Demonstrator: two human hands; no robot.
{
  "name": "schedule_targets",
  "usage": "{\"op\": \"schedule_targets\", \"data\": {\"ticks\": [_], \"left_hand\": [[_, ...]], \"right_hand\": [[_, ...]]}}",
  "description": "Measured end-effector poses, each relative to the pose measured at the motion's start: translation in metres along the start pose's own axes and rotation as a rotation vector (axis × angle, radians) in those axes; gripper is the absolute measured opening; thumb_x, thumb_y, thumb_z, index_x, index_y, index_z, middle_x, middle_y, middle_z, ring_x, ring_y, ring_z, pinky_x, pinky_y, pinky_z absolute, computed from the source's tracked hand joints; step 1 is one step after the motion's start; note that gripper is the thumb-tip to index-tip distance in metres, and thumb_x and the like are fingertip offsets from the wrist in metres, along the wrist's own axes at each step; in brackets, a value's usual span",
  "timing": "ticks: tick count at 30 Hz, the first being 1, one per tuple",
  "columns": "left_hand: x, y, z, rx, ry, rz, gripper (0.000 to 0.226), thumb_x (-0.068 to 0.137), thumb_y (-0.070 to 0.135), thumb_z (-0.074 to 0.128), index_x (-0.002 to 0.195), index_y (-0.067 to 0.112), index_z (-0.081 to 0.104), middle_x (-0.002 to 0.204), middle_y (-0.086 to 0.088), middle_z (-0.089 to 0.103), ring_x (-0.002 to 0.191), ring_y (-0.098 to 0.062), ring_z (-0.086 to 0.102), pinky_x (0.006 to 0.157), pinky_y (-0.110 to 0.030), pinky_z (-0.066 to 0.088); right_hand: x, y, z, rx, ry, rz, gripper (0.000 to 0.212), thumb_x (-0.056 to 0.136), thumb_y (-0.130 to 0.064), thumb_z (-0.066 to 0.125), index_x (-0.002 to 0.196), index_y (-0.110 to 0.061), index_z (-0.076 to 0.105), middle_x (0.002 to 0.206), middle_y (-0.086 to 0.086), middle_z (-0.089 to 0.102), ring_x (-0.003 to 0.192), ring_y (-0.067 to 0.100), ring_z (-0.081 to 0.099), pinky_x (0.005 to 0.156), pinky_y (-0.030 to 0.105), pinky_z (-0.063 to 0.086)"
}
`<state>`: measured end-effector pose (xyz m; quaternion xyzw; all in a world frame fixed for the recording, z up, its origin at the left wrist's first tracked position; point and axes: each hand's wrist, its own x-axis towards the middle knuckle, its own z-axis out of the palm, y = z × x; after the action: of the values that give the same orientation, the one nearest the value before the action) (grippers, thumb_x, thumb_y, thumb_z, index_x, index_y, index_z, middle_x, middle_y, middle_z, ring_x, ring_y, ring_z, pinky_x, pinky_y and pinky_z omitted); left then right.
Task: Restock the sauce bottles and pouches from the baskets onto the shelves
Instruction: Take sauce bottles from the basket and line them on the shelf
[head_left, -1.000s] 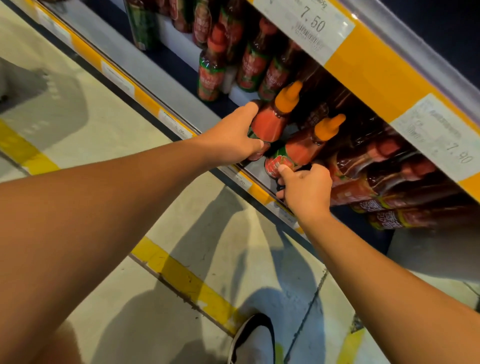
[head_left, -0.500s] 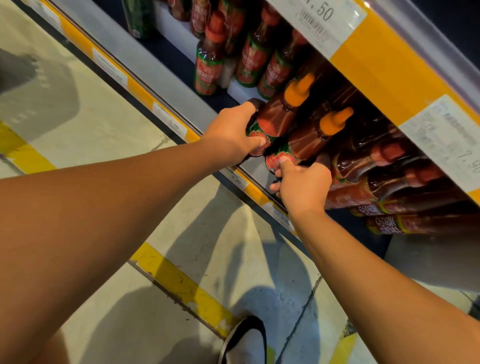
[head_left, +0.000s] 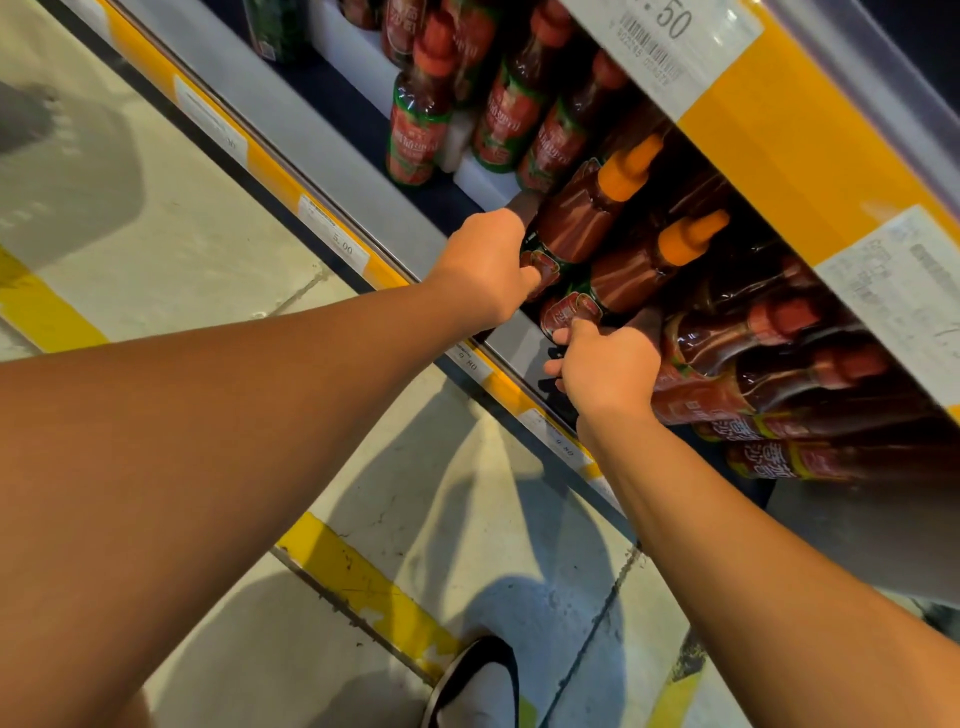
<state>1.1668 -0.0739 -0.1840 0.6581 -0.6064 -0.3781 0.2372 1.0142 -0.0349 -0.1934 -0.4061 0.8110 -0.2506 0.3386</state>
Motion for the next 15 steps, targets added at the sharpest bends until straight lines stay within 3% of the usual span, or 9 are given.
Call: {"op": "schedule_targets", "data": {"ticks": [2, 6, 8, 9, 11, 13, 15], "left_hand": [[0.0, 0.0, 0.0, -0.013, 0.005, 0.023, 0.055, 0.093, 0.018, 0.067, 0.143, 0.015, 0.046, 0.095, -0.013, 0.066, 0.081, -0.033, 0.062, 0.079, -0.047, 0.058], [-0.003, 0.001, -0.002, -0.05, 0.011, 0.039, 0.067, 0.092, 0.017, 0.068, 0.152, 0.021, 0.037, 0.099, -0.013, 0.067, 0.084, -0.033, 0.064, 0.079, -0.045, 0.058], [-0.004, 0.002, -0.002, -0.086, 0.006, 0.019, 0.062, 0.091, 0.019, 0.071, 0.147, 0.017, 0.042, 0.108, -0.013, 0.067, 0.096, -0.033, 0.065, 0.088, -0.047, 0.057], [-0.005, 0.002, -0.003, -0.091, 0.012, -0.004, 0.057, 0.091, 0.019, 0.072, 0.141, 0.013, 0.046, 0.114, -0.013, 0.066, 0.102, -0.033, 0.064, 0.091, -0.047, 0.056], [-0.01, 0.001, -0.007, -0.109, 0.031, -0.042, 0.052, 0.09, 0.018, 0.074, 0.134, 0.009, 0.049, 0.122, -0.014, 0.064, 0.11, -0.032, 0.062, 0.095, -0.047, 0.054], [-0.019, 0.001, -0.015, -0.138, 0.025, -0.037, 0.056, 0.091, 0.017, 0.073, 0.139, 0.011, 0.044, 0.126, -0.009, 0.06, 0.112, -0.028, 0.059, 0.096, -0.044, 0.052], [-0.033, 0.002, -0.027, -0.131, 0.005, -0.014, 0.06, 0.093, 0.018, 0.071, 0.145, 0.014, 0.042, 0.135, -0.008, 0.055, 0.12, -0.027, 0.055, 0.098, -0.042, 0.049]], "right_hand": [[-0.001, -0.003, -0.002, -0.029, -0.017, 0.019, 0.034, 0.098, -0.026, 0.058, 0.127, -0.008, 0.063, 0.081, 0.009, 0.076, 0.046, 0.007, 0.065, 0.049, 0.024, 0.051], [-0.011, -0.013, -0.013, -0.036, -0.091, 0.052, 0.017, 0.093, -0.025, 0.066, 0.085, -0.01, 0.065, 0.051, -0.004, 0.067, 0.053, 0.009, 0.072, 0.067, 0.049, 0.063], [-0.019, -0.018, -0.02, -0.002, -0.132, 0.052, 0.012, 0.089, -0.017, 0.066, 0.085, -0.006, 0.065, 0.052, -0.005, 0.068, 0.057, 0.015, 0.074, 0.069, 0.053, 0.062], [-0.024, -0.019, -0.023, 0.012, -0.15, 0.043, 0.012, 0.088, -0.014, 0.065, 0.091, -0.003, 0.068, 0.058, -0.001, 0.07, 0.059, 0.017, 0.075, 0.068, 0.054, 0.062], [-0.037, -0.02, -0.033, -0.006, -0.185, -0.019, 0.022, 0.089, -0.012, 0.065, 0.109, -0.006, 0.069, 0.09, 0.001, 0.074, 0.062, 0.018, 0.075, 0.068, 0.052, 0.065], [-0.055, -0.021, -0.046, -0.065, -0.226, -0.111, 0.028, 0.09, -0.016, 0.067, 0.117, -0.013, 0.058, 0.119, -0.001, 0.067, 0.074, 0.024, 0.076, 0.073, 0.053, 0.064], [-0.072, -0.021, -0.064, -0.145, -0.287, -0.174, 0.042, 0.091, -0.02, 0.067, 0.126, -0.016, 0.044, 0.127, -0.002, 0.062, 0.094, 0.03, 0.073, 0.084, 0.054, 0.06]]}}
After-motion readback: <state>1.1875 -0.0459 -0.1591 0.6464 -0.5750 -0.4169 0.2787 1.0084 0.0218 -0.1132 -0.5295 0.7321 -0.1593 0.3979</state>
